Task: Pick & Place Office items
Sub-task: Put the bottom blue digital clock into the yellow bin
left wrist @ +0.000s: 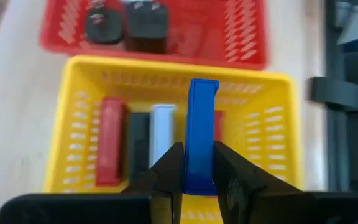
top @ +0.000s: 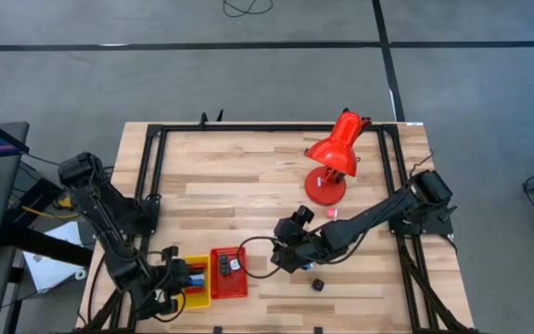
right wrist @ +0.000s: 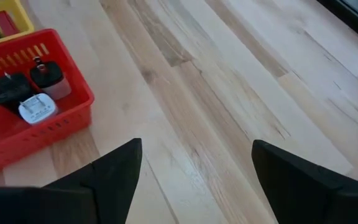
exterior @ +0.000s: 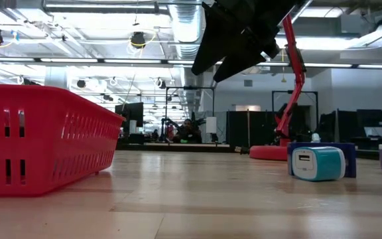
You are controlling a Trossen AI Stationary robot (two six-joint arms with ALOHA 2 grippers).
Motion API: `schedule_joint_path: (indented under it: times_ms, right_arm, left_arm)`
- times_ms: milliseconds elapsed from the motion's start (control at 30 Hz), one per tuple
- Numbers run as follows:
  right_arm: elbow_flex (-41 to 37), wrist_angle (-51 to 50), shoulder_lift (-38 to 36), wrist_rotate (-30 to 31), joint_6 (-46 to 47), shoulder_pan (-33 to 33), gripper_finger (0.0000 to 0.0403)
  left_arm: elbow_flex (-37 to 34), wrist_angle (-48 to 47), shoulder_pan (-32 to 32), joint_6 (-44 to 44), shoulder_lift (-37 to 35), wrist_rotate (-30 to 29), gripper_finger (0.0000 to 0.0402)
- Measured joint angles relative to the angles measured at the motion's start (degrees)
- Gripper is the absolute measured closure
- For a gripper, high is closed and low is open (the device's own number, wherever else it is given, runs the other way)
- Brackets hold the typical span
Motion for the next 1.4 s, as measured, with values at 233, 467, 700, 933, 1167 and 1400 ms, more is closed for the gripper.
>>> schedule_joint_path:
  times_ms: [233,467,700,933,1167,1400]
  right_arm:
    - [0.0,-0.1,0.0,0.0,0.0,0.0,0.0106]
    - [0.0,-0.1,0.0,0.0,-0.5,0.0,0.0106]
    - [0.0,-0.3,0.0,0.0,-0.5,0.0,0.0106]
    - [0.0,-0.3,0.1,0.0,-0.5,0.0,0.0106]
    - [0.0,-0.2,0.1,0.0,-0.5,0.0,0.0106]
    - [0.0,-0.2,0.1,0.0,-0.5,0.0,0.0106]
  left_arm:
    - [0.0,-0.7,0.0,-1.7,0.2,-1.9,0.0339]
    - [0.0,0.1,-0.6,-2.3,0.2,-1.8,0.0339]
    - [0.0,1.5,-1.1,-2.4,0.2,-1.8,0.0339]
    - [0.0,1.3,-1.0,-2.6,2.6,-1.7,0.0339]
    - [0.0,1.2,-1.0,-3.8,4.4,-1.7,0.0338]
    - [0.0,1.0,-1.0,-3.8,4.6,-1.7,0.0327]
